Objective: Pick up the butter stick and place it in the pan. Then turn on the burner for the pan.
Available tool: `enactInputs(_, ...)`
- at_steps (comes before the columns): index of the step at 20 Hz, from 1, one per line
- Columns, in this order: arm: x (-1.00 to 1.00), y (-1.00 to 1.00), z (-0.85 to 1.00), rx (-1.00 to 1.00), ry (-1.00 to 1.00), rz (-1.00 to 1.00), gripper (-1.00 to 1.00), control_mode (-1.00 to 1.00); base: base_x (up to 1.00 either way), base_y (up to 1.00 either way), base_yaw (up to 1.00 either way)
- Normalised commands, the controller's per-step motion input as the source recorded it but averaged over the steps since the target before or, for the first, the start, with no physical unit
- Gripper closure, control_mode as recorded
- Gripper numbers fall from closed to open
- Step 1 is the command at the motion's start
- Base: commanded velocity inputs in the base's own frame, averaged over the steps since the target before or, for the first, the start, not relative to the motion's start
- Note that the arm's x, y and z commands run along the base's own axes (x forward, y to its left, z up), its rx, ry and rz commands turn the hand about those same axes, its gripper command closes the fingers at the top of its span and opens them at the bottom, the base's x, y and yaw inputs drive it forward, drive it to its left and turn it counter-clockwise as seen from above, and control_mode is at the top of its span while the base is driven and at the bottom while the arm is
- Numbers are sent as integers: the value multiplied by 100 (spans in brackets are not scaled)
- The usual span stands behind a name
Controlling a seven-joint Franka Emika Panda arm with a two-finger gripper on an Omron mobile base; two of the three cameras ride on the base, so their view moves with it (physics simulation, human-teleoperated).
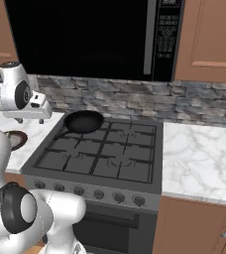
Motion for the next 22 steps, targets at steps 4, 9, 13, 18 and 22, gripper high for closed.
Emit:
enactInputs(4, 0, 15, 0, 0, 0, 0, -100, -100, 0, 0, 0)
enactInputs(9, 0, 8, -1, 0, 0, 0, -100, -100, 0, 0, 0)
enactInputs(13, 0, 12, -3, 0, 0, 0, -100, -100, 0, 0, 0)
enactInputs(18, -3, 2, 0, 0, 0, 0, -100, -100, 0, 0, 0)
enactInputs(22, 0, 4, -1, 0, 0, 0, -100, 100, 0, 39, 0)
